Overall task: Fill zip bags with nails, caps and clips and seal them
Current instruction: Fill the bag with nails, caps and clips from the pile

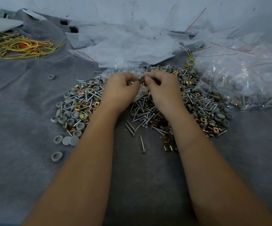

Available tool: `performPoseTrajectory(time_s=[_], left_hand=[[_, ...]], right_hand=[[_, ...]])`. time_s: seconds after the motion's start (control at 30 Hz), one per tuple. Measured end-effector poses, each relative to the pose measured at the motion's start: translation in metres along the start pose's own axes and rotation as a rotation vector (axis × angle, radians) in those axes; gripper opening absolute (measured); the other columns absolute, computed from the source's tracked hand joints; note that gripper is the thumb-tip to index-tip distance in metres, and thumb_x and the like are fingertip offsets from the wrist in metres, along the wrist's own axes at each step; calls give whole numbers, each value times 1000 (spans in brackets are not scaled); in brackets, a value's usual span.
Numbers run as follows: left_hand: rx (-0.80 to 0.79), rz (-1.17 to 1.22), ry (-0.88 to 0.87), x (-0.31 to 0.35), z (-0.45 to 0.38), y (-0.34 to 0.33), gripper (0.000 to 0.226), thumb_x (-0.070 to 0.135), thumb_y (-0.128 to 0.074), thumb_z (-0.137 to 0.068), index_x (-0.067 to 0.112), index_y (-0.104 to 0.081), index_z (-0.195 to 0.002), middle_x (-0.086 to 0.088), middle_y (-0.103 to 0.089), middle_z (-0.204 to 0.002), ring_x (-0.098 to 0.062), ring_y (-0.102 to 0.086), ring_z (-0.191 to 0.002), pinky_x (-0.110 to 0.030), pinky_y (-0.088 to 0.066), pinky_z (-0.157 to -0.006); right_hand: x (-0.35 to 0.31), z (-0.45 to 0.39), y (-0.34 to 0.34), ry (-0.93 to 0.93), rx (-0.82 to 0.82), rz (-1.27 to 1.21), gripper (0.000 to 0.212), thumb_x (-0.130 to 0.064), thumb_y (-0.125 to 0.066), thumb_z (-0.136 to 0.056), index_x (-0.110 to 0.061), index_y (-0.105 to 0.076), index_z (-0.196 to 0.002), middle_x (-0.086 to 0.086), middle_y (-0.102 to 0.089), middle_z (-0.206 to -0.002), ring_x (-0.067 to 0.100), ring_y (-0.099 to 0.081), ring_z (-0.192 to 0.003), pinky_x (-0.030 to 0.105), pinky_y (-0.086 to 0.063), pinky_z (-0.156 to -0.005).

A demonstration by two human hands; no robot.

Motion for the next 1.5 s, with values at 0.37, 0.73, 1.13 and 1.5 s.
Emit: performPoseTrajectory(time_s=[0.37,0.73,1.13,1.5], left_hand=[[12,153,11,3,2,2,13,6,-61,-87,7,-63,-74,-2,-46,-53,-16,-41,-51,-25,-34,-53],[89,169,59,-4,-2,7,18,14,-60,-91,28,-67,-82,5,-57,-54,-6,-52,-48,-17,-42,-50],[150,63,25,-9,-6,7,18,25,-62,-89,30,-63,-72,1,-59,-57,-9,-50,-47,-28,-43,-53],[189,65,54,-12,-7,7,18,26,-61,-89,30,-62,-72,5,-54,-54,-9,-47,-46,-28,-41,-52]], right_hand=[[-2,1,5,49,46,192,17,-9,-56,-95,-7,-72,-97,1,-67,-88,13,-59,-81,26,-47,-74],[1,0,15,42,115,140,11,-12,-64,-91,-20,-67,-99,-20,-55,-79,-5,-52,-72,1,-37,-62],[-11,4,-7,204,-24,408,12,-24,-71,-83,-22,-74,-95,2,-57,-107,21,-48,-111,28,-39,-85],[-4,5,-23,213,-173,517,21,-29,-59,-92,-26,-72,-108,4,-55,-95,25,-51,-100,34,-42,-76]])
Point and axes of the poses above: each hand's wrist, its own z-axis away from the middle knuckle, its own y-axis out of the back of the hand, x = y × z, the point moved 9 cm from there along -z, towards the middle knuckle
